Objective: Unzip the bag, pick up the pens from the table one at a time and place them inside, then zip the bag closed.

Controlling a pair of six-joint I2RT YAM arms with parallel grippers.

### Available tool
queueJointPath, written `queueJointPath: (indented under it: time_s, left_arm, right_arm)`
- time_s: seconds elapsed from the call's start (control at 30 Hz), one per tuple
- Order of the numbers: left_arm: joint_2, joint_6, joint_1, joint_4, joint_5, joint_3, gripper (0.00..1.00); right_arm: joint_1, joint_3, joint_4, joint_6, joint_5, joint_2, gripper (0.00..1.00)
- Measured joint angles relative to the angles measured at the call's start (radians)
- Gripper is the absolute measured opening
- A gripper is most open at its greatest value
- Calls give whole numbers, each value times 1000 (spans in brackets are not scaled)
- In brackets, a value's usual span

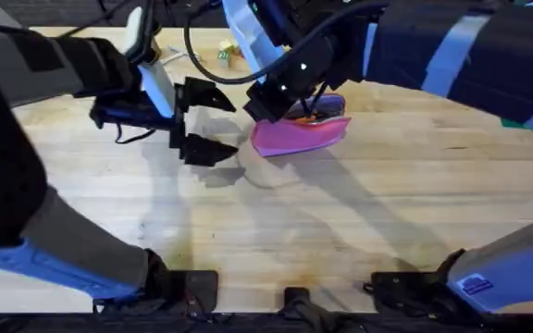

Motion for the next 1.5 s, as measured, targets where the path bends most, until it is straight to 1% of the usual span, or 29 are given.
queueJointPath:
  time_s: [0.1, 0.2, 0.4, 0.6, 0.7, 0.87, 0.9, 0.93, 1.0, 1.03, 1.1, 1.13, 1.17, 1.2, 1.23, 1.27, 1.5]
  left_arm:
    - [49, 0, -20, 13, 22, 0, 993]
    - [97, 0, -36, 49, 52, 0, 993]
    - [142, -1, -62, 104, 114, 0, 993]
    - [156, -8, -122, 173, 127, 0, 993]
    - [156, -46, -144, 228, 127, 0, 993]
    - [156, -124, -147, 288, 127, 0, 997]
    - [156, -140, -147, 289, 127, 0, 930]
    - [156, -152, -147, 289, 127, 0, 825]
    - [156, -163, -147, 291, 125, 0, 513]
    - [156, -165, -147, 293, 125, 0, 444]
    - [156, -172, -147, 296, 125, 0, 404]
    - [156, -176, -147, 297, 125, 0, 356]
    - [156, -180, -147, 299, 125, 0, 255]
    - [156, -181, -147, 302, 124, 0, 112]
    - [156, -181, -147, 304, 124, 0, 63]
    - [156, -182, -147, 304, 124, 0, 49]
    - [156, -185, -147, 304, 127, 0, 42]
  right_arm:
    - [0, 0, 0, 4, 0, 0, 34]
    - [0, 0, 0, 4, 0, 0, 34]
    - [0, 0, 0, 6, 0, 0, 34]
    - [0, 0, 1, 7, 1, 0, 34]
    - [0, 0, 1, 7, 1, 0, 34]
    - [0, 0, 1, 7, 1, 0, 34]
    - [0, 0, 1, 7, 1, 0, 34]
    - [0, 0, 1, 7, 1, 0, 34]
    - [0, 0, 1, 7, 1, 0, 34]
    - [0, 0, 1, 7, 1, 0, 34]
    - [0, 0, 1, 7, 1, 0, 34]
    - [0, 0, 1, 7, 0, 0, 34]
    - [0, 0, 0, 7, 0, 0, 34]
    - [0, 0, 0, 7, 0, 0, 34]
    - [0, 0, -1, 7, 0, 0, 34]
    - [0, 0, -2, 7, 0, 0, 34]
    - [-14, 0, -8, 7, -8, 0, 34]
